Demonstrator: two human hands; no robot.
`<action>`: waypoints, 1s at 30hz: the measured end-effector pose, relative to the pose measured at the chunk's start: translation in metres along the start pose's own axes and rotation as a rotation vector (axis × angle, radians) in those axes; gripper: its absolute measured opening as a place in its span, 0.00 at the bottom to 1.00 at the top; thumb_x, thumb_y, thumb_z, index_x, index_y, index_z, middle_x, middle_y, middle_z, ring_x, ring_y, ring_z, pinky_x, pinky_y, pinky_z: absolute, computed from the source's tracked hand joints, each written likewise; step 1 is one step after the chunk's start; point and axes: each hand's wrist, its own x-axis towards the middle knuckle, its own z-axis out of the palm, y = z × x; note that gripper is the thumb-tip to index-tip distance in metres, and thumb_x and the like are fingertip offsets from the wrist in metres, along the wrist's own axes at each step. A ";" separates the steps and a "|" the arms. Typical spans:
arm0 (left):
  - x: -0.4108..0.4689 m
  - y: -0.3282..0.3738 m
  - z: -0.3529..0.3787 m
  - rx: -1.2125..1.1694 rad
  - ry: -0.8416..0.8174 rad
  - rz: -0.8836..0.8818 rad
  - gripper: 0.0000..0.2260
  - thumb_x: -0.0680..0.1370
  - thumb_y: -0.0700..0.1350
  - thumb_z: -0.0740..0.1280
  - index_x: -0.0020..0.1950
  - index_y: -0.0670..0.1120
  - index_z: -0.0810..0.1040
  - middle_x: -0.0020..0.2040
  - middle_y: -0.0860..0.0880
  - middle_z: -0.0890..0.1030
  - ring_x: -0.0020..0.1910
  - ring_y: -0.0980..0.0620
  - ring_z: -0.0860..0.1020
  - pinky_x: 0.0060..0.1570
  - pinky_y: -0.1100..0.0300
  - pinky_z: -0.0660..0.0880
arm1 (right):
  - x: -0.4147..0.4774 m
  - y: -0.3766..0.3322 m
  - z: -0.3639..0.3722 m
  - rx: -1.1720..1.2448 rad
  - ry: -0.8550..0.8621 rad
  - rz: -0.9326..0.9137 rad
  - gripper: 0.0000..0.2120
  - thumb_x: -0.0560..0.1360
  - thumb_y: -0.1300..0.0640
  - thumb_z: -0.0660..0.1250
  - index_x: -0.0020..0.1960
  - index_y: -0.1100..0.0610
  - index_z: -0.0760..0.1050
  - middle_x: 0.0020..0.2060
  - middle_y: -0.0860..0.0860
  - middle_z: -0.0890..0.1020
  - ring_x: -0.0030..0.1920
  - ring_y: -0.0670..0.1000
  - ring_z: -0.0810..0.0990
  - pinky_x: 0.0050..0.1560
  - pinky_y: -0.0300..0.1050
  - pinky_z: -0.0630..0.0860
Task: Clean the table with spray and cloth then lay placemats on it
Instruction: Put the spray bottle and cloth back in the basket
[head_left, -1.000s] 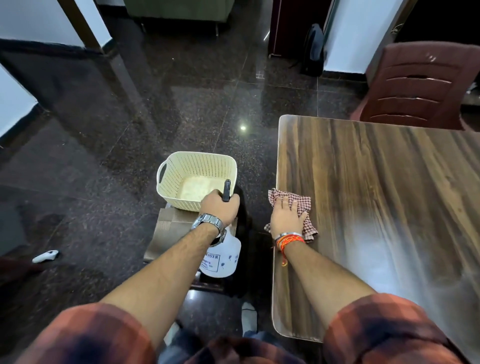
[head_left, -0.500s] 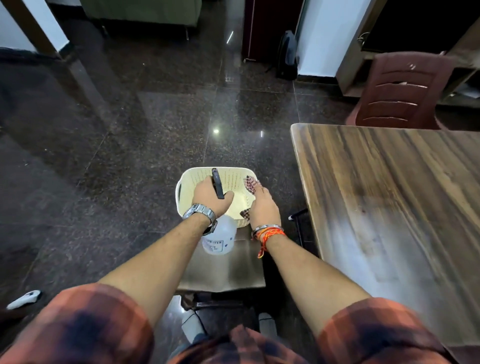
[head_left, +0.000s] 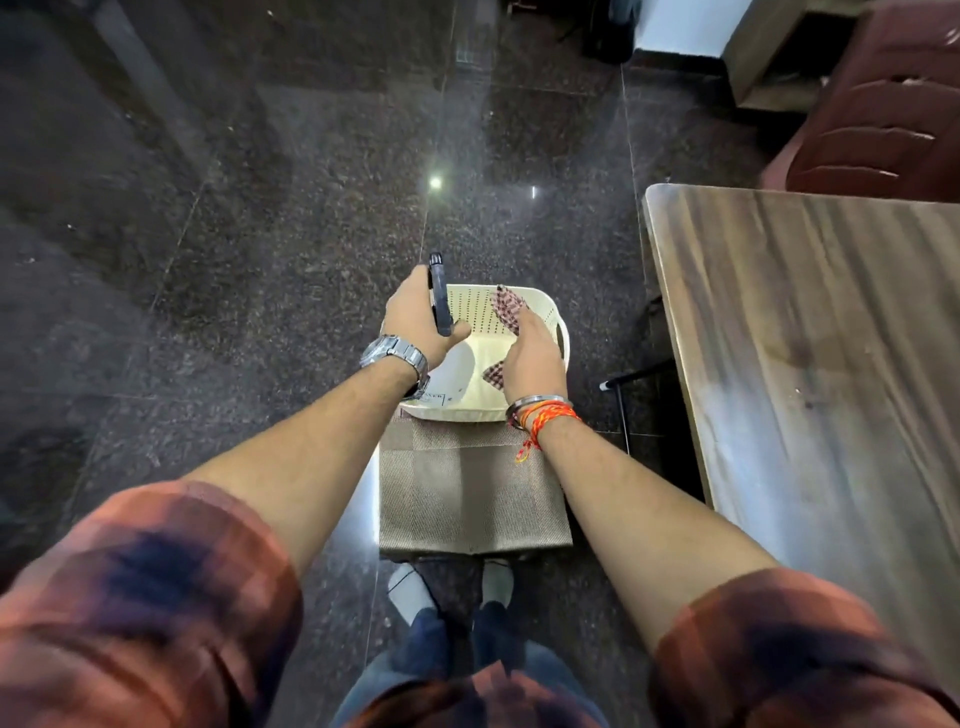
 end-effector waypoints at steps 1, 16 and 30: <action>0.008 -0.003 0.004 -0.004 -0.002 0.002 0.21 0.68 0.42 0.78 0.54 0.41 0.71 0.46 0.48 0.78 0.43 0.48 0.74 0.40 0.58 0.68 | 0.007 0.000 0.004 0.000 -0.012 0.008 0.24 0.76 0.68 0.53 0.72 0.61 0.65 0.71 0.55 0.69 0.68 0.56 0.70 0.67 0.48 0.67; 0.044 -0.089 0.083 -0.083 -0.055 -0.075 0.24 0.72 0.42 0.75 0.64 0.44 0.69 0.37 0.50 0.76 0.32 0.54 0.73 0.29 0.76 0.65 | 0.037 0.041 0.081 -0.064 -0.328 0.058 0.30 0.75 0.70 0.57 0.76 0.58 0.57 0.76 0.58 0.57 0.75 0.57 0.56 0.75 0.49 0.53; -0.047 -0.100 0.087 0.049 0.192 -0.086 0.18 0.72 0.36 0.68 0.61 0.40 0.72 0.60 0.43 0.73 0.52 0.46 0.77 0.46 0.54 0.77 | -0.050 0.057 0.073 0.050 0.049 -0.148 0.17 0.73 0.68 0.61 0.62 0.64 0.75 0.59 0.58 0.76 0.63 0.57 0.71 0.69 0.47 0.64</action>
